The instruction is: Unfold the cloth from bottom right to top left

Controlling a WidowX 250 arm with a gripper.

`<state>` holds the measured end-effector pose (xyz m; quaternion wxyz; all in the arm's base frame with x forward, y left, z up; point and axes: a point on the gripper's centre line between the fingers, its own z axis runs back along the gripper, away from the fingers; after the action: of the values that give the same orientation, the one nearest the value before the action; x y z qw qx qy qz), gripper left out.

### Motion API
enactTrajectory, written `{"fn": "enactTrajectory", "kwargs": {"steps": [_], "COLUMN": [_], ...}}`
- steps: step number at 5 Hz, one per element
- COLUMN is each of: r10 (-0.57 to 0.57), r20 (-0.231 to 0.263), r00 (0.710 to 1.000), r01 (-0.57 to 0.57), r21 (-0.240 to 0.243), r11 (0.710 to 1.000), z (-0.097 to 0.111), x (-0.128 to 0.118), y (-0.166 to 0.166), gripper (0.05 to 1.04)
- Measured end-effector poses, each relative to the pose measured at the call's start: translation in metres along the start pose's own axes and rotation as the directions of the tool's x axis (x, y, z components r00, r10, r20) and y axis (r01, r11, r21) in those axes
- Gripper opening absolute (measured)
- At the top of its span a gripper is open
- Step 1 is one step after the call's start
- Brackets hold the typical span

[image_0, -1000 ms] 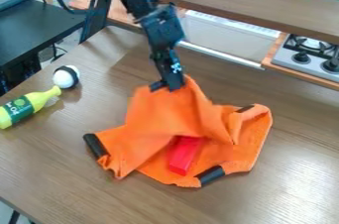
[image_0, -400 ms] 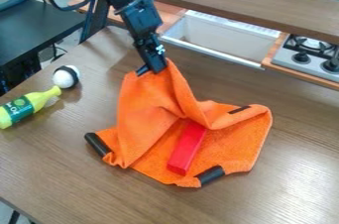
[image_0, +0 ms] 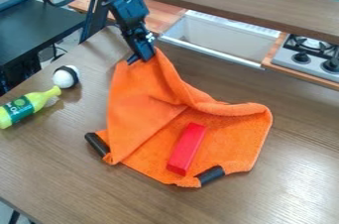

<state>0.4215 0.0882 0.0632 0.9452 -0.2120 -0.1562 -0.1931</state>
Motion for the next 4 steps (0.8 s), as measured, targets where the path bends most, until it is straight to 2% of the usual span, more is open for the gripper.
{"fn": "enactTrajectory", "kwargs": {"steps": [1, 2, 3, 4], "r10": [-0.012, -0.042, -0.082, -0.078], "r20": [-0.037, -0.110, -0.184, -0.207], "r00": [0.999, 0.993, 0.980, 0.975], "r01": [0.012, 0.043, 0.081, 0.077], "r21": [-0.005, 0.007, -0.013, -0.011], "r11": [1.000, 0.999, 0.997, 0.997], "z": [0.001, 0.005, -0.003, -0.004], "x": [0.006, 0.010, 0.014, 0.018], "y": [0.012, 0.024, 0.031, 0.036], "gripper": [0.068, 0.068, 0.068, 0.068]}}
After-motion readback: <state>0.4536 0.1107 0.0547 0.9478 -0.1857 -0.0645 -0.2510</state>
